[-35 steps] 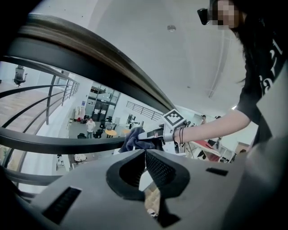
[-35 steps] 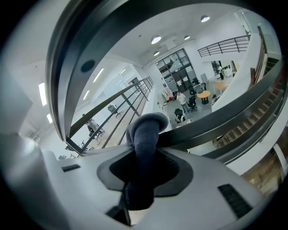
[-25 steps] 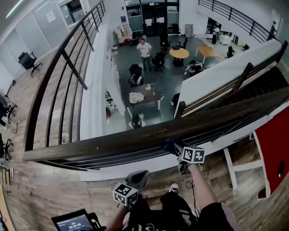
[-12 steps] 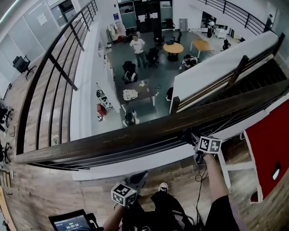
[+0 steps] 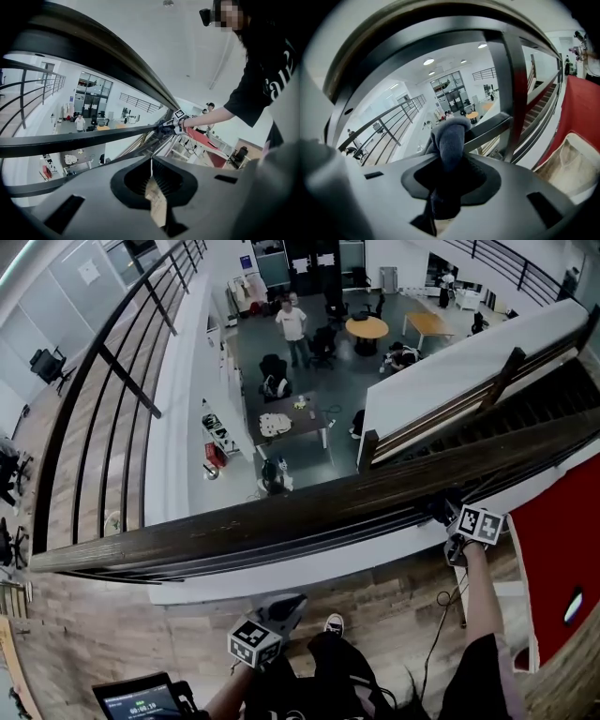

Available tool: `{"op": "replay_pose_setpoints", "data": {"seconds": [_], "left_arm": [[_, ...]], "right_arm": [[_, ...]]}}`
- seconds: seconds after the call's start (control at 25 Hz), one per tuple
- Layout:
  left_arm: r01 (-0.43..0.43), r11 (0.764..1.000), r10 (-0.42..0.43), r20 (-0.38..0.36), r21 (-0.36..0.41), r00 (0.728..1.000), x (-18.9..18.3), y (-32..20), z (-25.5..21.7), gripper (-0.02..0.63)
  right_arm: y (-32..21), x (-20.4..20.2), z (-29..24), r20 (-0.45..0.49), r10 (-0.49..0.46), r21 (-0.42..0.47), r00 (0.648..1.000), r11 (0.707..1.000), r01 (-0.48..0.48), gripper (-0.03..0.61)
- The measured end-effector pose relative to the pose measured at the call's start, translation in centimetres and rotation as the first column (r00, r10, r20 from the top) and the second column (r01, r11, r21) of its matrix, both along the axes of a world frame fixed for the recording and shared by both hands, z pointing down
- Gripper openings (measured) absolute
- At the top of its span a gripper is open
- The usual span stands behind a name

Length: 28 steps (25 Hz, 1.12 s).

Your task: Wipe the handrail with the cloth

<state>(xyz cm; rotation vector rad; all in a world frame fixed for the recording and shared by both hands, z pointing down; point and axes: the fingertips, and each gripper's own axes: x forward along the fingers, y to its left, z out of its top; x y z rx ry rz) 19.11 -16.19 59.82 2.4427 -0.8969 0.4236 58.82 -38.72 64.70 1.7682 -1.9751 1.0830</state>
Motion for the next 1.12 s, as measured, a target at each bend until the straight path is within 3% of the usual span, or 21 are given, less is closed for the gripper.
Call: {"op": "replay_pose_setpoints", "data": {"seconds": [0.24,0.52,0.76,1.12], "left_arm": [[0.06,0.998,-0.059,0.01,-0.035,0.998,-1.7,-0.2,0.2,0.005],[0.087,0.996,-0.087,0.004,-0.025,0.996,-3.7,0.5,1.0,0.005],[0.095,0.995,-0.095,-0.009,-0.001,0.995,-5.6,1.6,2.0,0.005],[0.145,0.989,-0.145,-0.024,0.018,0.989,-18.6,6.4,-0.2,0.005]], "right_arm": [[-1.0,5.6,0.3,-0.041,0.113,-0.017,0.993,0.993,-0.114,0.104],[1.7,2.5,0.2,0.001,0.104,0.023,0.995,0.994,-0.104,0.104],[5.6,-5.0,2.1,0.074,0.055,0.029,0.996,0.998,-0.057,0.104],[14.7,-27.9,1.6,0.114,-0.124,-0.007,0.986,0.992,0.126,0.104]]}}
